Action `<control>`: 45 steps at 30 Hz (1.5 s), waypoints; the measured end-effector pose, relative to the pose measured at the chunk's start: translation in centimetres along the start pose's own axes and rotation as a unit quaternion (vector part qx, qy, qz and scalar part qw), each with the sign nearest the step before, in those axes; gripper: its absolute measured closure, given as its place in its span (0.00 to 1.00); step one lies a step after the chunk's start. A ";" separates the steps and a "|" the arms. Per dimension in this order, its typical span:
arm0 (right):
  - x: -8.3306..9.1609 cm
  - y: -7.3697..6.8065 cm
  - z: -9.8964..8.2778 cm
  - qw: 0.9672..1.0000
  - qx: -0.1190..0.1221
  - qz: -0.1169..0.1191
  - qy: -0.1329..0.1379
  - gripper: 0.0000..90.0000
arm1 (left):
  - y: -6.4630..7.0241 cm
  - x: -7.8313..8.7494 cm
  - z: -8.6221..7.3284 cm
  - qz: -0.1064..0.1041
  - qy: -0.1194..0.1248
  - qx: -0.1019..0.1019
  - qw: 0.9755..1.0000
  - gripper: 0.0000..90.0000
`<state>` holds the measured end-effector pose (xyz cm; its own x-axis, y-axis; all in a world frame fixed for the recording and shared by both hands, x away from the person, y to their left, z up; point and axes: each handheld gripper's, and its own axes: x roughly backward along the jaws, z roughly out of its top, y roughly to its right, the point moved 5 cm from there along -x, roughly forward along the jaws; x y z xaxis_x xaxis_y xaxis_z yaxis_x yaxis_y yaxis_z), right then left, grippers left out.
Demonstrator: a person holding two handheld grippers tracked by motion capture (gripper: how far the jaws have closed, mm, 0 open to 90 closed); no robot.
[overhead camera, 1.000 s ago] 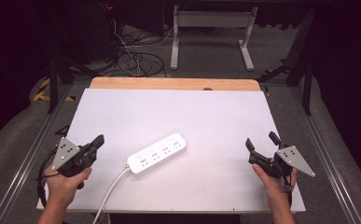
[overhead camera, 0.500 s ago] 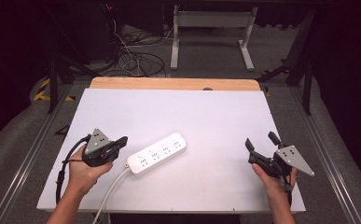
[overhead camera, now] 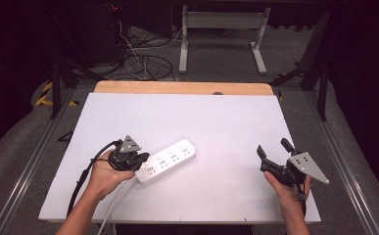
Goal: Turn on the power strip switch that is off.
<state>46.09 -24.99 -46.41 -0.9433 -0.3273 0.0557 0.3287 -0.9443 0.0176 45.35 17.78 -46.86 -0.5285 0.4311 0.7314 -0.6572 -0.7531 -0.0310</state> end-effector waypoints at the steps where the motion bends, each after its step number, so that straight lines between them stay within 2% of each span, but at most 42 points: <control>1: 0.0 0.0 0.0 1.000 -0.001 0.000 0.000 0.16 | 0.0 -0.1 0.0 0.000 -0.006 0.002 1.000 1.00; 10: -0.1 0.0 -0.1 1.000 0.001 0.002 -0.003 0.17 | -0.3 -1.5 -0.3 0.002 -0.035 0.009 0.999 1.00; 13: 0.0 0.0 0.0 1.000 0.000 0.001 -0.001 0.17 | -0.2 -1.8 -0.3 -0.005 -0.039 0.010 0.999 1.00; 15: 0.0 0.1 0.0 1.000 0.000 0.000 0.000 0.17 | -0.4 -1.8 -0.3 0.005 -0.044 0.005 0.999 1.00; 17: 0.0 0.2 0.0 1.000 -0.001 -0.002 -0.002 0.17 | -0.6 -1.9 -0.5 0.006 -0.052 0.004 0.999 1.00; 19: 0.0 0.2 0.0 1.000 0.000 -0.002 -0.001 0.17 | -0.6 -1.9 -0.6 -0.007 -0.050 0.015 0.999 1.00; 23: 0.0 0.1 0.0 1.000 0.001 -0.002 -0.002 0.17 | -0.3 -2.0 -0.5 -0.020 -0.051 0.015 0.998 1.00; 26: 0.1 0.1 0.0 1.000 0.001 -0.002 -0.002 0.17 | -0.4 -1.9 -0.6 -0.001 -0.059 0.015 0.998 1.00; 29: 0.1 0.1 0.0 1.000 0.000 -0.005 -0.002 0.17 | -1.0 -1.6 -1.0 -0.003 -0.070 0.018 0.997 1.00; 32: 0.1 0.1 0.1 1.000 -0.002 -0.004 -0.002 0.17 | -1.1 -1.5 -1.4 -0.015 -0.051 0.035 0.998 1.00; 36: 0.0 0.1 0.0 1.000 0.000 -0.003 -0.003 0.17 | -0.9 -1.5 -1.3 -0.013 -0.049 0.020 0.999 1.00; 38: -0.1 0.0 0.0 1.000 0.001 -0.002 -0.005 0.17 | -0.8 -1.3 -1.1 -0.027 -0.035 0.026 0.999 1.00; 40: -0.2 -0.1 -0.1 1.000 0.001 -0.001 -0.006 0.17 | -0.7 -1.5 -1.1 -0.026 -0.038 0.023 0.999 1.00; 45: -0.2 0.0 0.0 1.000 0.002 -0.002 -0.004 0.17 | -0.9 -1.7 -1.1 -0.025 -0.042 0.030 0.998 1.00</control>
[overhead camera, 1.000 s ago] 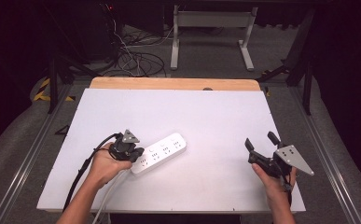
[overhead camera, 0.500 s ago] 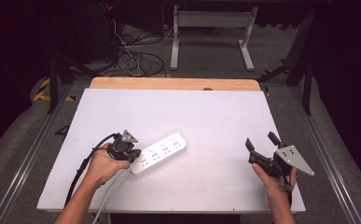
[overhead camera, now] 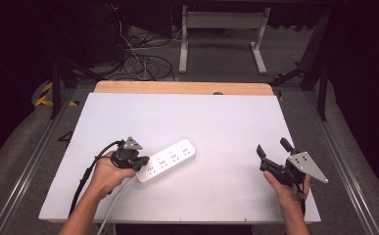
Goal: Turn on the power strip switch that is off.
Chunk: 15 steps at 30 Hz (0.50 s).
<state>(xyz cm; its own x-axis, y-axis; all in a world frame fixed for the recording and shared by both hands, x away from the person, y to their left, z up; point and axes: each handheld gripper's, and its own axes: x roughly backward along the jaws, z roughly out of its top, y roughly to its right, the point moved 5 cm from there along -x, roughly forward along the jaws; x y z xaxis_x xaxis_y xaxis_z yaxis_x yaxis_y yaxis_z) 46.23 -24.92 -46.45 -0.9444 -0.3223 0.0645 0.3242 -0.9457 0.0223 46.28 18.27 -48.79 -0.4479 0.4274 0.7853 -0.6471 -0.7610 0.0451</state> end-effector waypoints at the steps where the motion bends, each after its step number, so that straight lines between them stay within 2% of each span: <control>1: 0.1 0.0 0.0 1.000 -0.001 0.000 -0.001 0.17 | 0.0 0.0 0.0 0.000 -0.001 0.000 1.000 1.00; 13: 0.1 -0.1 0.1 1.000 0.002 -0.002 0.000 0.17 | 0.2 -0.2 -0.1 0.015 -0.005 0.007 1.000 1.00; 15: 0.1 -0.1 0.1 1.000 0.000 -0.003 0.001 0.17 | 0.2 -0.2 -0.1 0.012 -0.006 0.012 1.000 1.00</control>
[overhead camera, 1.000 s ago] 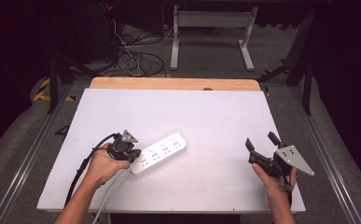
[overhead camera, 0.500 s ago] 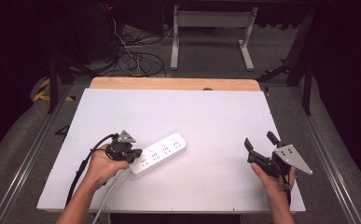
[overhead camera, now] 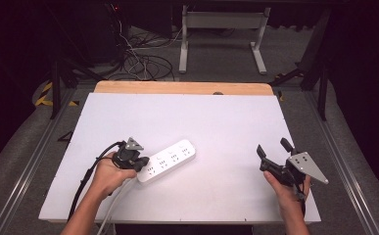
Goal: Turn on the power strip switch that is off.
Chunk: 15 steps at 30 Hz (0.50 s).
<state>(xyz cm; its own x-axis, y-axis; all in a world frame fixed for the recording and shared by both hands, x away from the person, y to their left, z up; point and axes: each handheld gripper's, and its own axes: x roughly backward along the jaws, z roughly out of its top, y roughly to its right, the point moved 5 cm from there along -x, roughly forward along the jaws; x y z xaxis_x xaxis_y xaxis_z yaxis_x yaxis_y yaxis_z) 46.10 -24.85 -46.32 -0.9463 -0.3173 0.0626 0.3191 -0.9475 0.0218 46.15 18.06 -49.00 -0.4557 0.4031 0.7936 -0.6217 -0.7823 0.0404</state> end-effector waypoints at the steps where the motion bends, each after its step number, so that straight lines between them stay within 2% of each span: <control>1: 0.0 0.0 0.0 1.000 0.000 -0.002 0.000 0.17 | 0.0 0.0 0.0 0.000 -0.002 0.000 1.000 1.00; 7: 0.0 0.0 0.0 1.000 -0.001 -0.001 0.000 0.17 | 0.1 -0.1 0.2 0.003 -0.011 -0.002 1.000 1.00; 11: 0.0 0.0 0.1 1.000 0.000 0.000 0.001 0.18 | 0.3 -0.1 0.4 0.019 -0.026 -0.013 0.999 1.00; 15: 0.0 0.0 0.2 1.000 -0.002 0.000 0.003 0.18 | 0.3 -0.2 0.5 0.009 -0.035 -0.010 0.999 1.00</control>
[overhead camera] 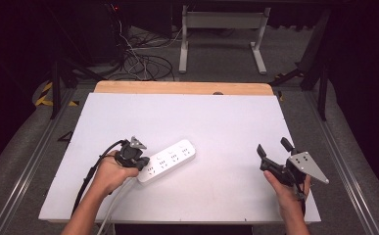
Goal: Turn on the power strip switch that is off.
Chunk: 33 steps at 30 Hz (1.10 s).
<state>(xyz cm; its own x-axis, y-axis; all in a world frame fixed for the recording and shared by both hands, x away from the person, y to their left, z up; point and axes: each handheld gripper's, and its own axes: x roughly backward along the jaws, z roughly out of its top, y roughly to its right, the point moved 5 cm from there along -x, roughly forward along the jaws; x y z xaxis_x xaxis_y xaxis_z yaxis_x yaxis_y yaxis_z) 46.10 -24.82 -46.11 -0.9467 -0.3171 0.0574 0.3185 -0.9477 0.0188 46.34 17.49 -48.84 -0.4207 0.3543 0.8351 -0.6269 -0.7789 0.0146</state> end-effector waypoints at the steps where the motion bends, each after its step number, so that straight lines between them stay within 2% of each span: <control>1: 0.0 0.0 0.0 1.000 0.000 0.000 0.000 0.18 | 0.0 0.0 0.1 0.002 0.000 0.001 1.000 1.00; 6: 0.1 0.1 0.0 1.000 -0.002 0.001 0.001 0.18 | 0.0 0.0 0.1 0.000 -0.003 0.007 1.000 1.00; 15: 0.0 0.0 -0.1 1.000 0.000 0.002 -0.004 0.18 | 0.0 0.0 0.1 0.001 -0.001 0.002 1.000 1.00; 16: 0.0 -0.1 -0.1 1.000 0.002 0.002 -0.003 0.18 | 0.0 0.0 0.1 0.001 -0.001 0.000 1.000 1.00; 19: 0.0 -0.1 -0.1 1.000 0.003 0.001 -0.004 0.18 | 0.2 0.0 0.2 0.013 -0.006 -0.024 1.000 1.00; 22: -0.1 0.1 -0.2 1.000 0.001 -0.001 -0.006 0.18 | 0.0 0.1 0.3 0.016 -0.003 -0.030 0.999 1.00; 23: -0.1 0.2 -0.2 1.000 0.003 -0.002 -0.006 0.18 | 0.0 0.1 0.2 0.003 0.005 -0.018 1.000 1.00; 25: -0.1 0.2 -0.2 1.000 0.001 -0.001 -0.006 0.18 | -0.1 0.0 0.1 -0.015 0.020 -0.006 1.000 1.00; 31: -0.2 0.1 -0.3 1.000 0.005 -0.002 -0.009 0.18 | 0.6 -0.2 0.2 -0.032 0.037 -0.008 0.999 1.00; 33: -0.2 0.1 -0.3 1.000 0.005 -0.003 -0.009 0.18 | 0.7 -0.3 0.2 -0.029 0.045 -0.008 0.999 1.00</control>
<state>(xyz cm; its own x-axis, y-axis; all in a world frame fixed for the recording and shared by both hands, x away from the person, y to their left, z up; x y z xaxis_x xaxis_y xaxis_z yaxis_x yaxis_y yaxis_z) 46.30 -24.85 -46.46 -0.9475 -0.3106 0.0758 0.3134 -0.9492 0.0284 46.20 16.76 -48.96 -0.4402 0.4433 0.7808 -0.6620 -0.7477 0.0513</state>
